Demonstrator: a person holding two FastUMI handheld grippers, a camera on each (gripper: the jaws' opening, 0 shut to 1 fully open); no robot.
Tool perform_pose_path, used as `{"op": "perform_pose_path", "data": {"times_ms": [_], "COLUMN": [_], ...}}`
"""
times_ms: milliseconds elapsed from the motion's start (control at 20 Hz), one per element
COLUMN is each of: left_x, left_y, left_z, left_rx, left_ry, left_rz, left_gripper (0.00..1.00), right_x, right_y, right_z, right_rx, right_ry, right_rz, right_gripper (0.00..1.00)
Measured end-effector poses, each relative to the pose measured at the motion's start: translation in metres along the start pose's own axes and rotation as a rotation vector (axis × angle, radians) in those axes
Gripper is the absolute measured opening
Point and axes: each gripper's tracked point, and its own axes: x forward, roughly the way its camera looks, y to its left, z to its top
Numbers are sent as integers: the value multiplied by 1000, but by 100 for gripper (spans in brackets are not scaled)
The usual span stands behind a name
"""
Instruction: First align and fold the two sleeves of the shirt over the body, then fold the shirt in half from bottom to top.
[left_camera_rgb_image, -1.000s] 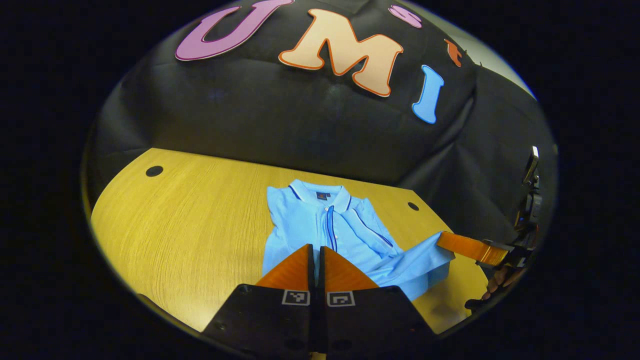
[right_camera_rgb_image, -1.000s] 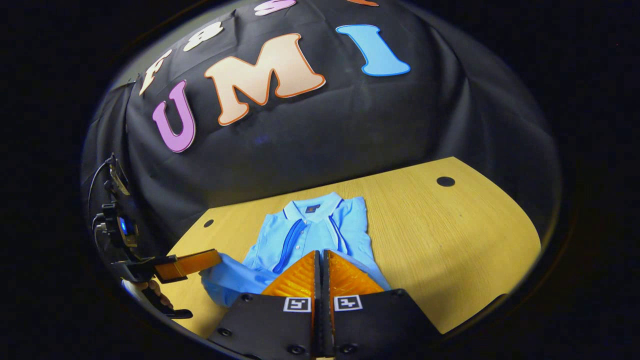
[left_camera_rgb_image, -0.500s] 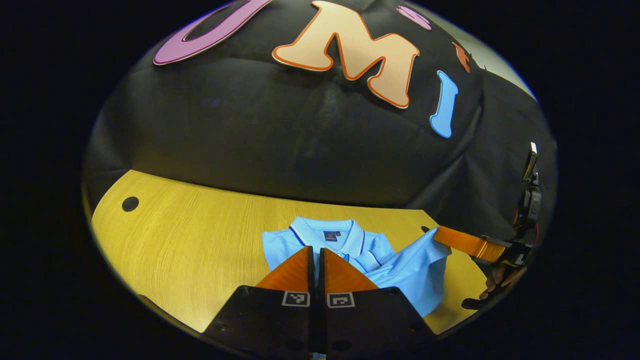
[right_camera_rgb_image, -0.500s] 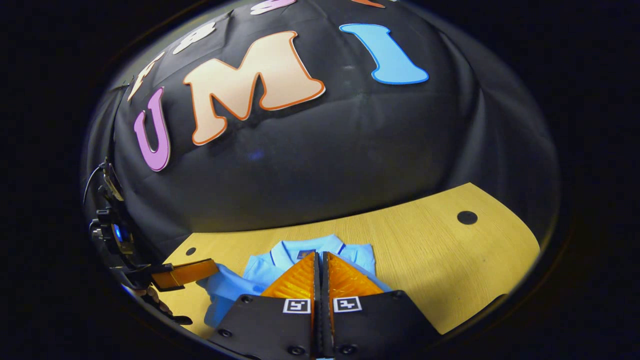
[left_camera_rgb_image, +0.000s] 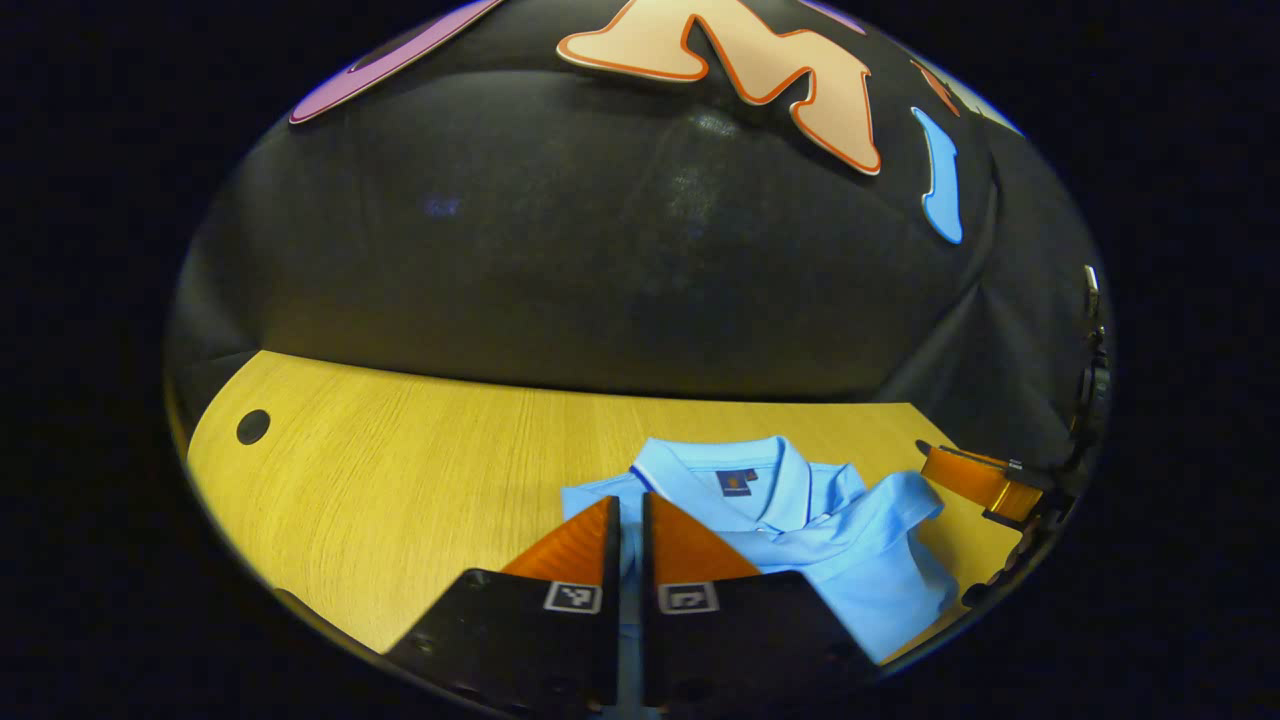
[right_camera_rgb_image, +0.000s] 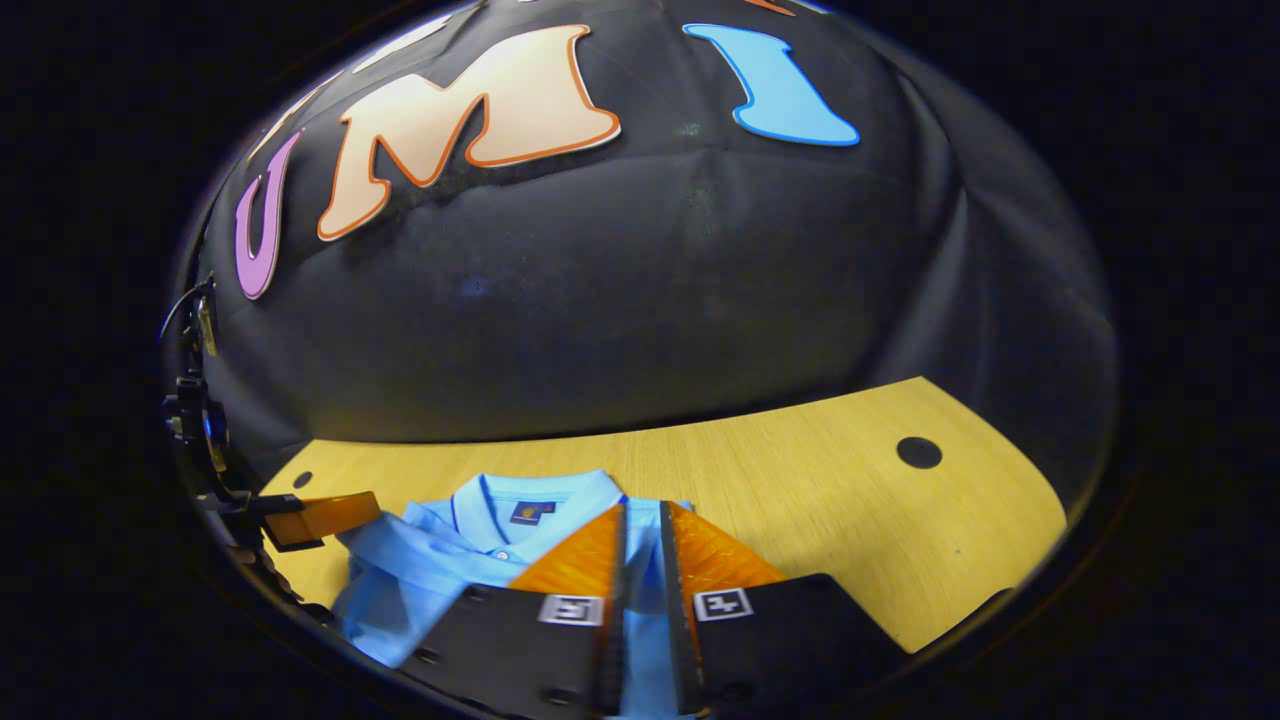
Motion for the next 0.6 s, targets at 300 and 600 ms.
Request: {"op": "perform_pose_path", "data": {"times_ms": [300, 600], "left_x": [-68, -180], "left_y": [0, -26], "left_z": [46, 61], "left_rx": [68, 128], "left_ry": [-166, -269], "left_rz": [45, 91], "left_gripper": [96, 96], "right_x": [-60, -179], "right_y": [12, 16], "right_z": [29, 49], "right_rx": [-77, -91], "right_ry": [-119, -212], "right_rz": [-21, 21], "right_gripper": [100, 100]}}
